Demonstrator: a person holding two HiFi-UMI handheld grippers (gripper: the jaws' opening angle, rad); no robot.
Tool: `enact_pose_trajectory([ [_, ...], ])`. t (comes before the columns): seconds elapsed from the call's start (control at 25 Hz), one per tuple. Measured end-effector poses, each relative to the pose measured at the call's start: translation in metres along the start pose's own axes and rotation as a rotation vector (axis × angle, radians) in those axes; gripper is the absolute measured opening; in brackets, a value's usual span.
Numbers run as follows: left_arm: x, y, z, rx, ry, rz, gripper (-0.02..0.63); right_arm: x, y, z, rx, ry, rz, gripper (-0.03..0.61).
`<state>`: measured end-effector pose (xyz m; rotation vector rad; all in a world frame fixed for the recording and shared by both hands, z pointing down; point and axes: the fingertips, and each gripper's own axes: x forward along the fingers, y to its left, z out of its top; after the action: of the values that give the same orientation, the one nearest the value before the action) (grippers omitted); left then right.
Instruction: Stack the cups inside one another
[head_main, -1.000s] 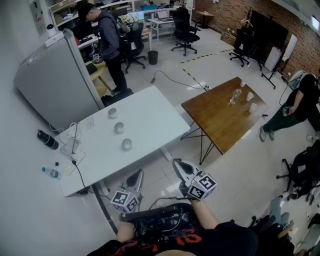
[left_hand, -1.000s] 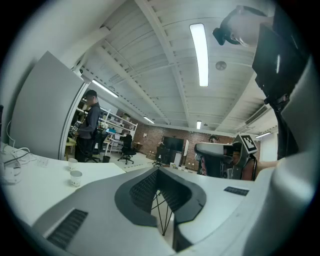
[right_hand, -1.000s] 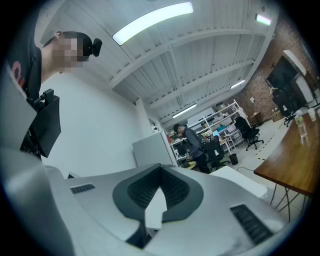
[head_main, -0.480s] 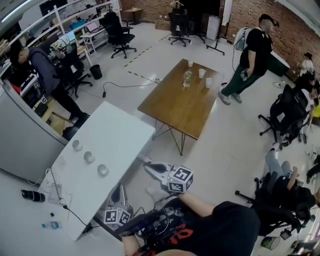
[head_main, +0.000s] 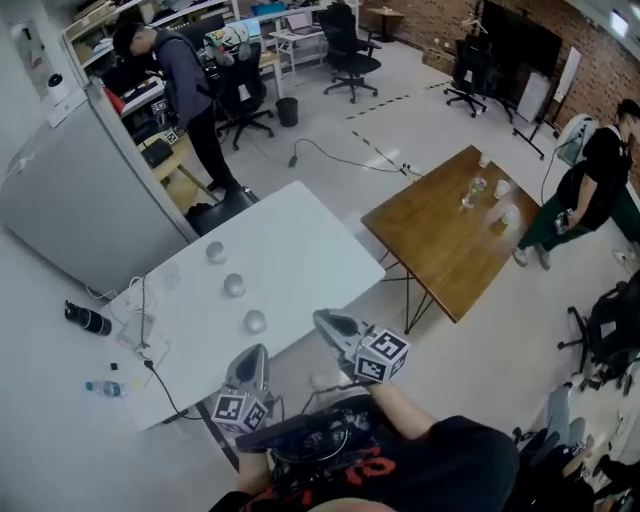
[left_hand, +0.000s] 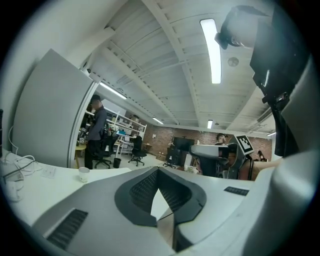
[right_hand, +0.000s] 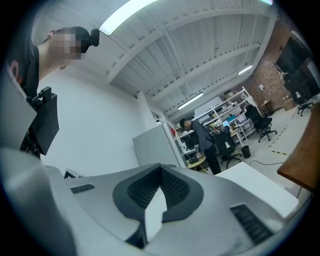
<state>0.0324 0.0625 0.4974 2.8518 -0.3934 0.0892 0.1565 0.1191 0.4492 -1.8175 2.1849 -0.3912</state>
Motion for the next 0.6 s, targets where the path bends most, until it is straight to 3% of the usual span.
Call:
enact_pose_trajectory([
  [0.24, -0.009, 0.040, 0.025, 0.001, -0.044, 0.124, -0.009, 0.060, 0.006, 0.007, 0.002, 0.038, 0.128, 0.005],
  [0.6, -0.015, 0.070, 0.036, -0.028, -0.069, 0.257, -0.008, 0.107, -0.004, -0.002, 0.045, 0.090, 0.235, 0.005],
])
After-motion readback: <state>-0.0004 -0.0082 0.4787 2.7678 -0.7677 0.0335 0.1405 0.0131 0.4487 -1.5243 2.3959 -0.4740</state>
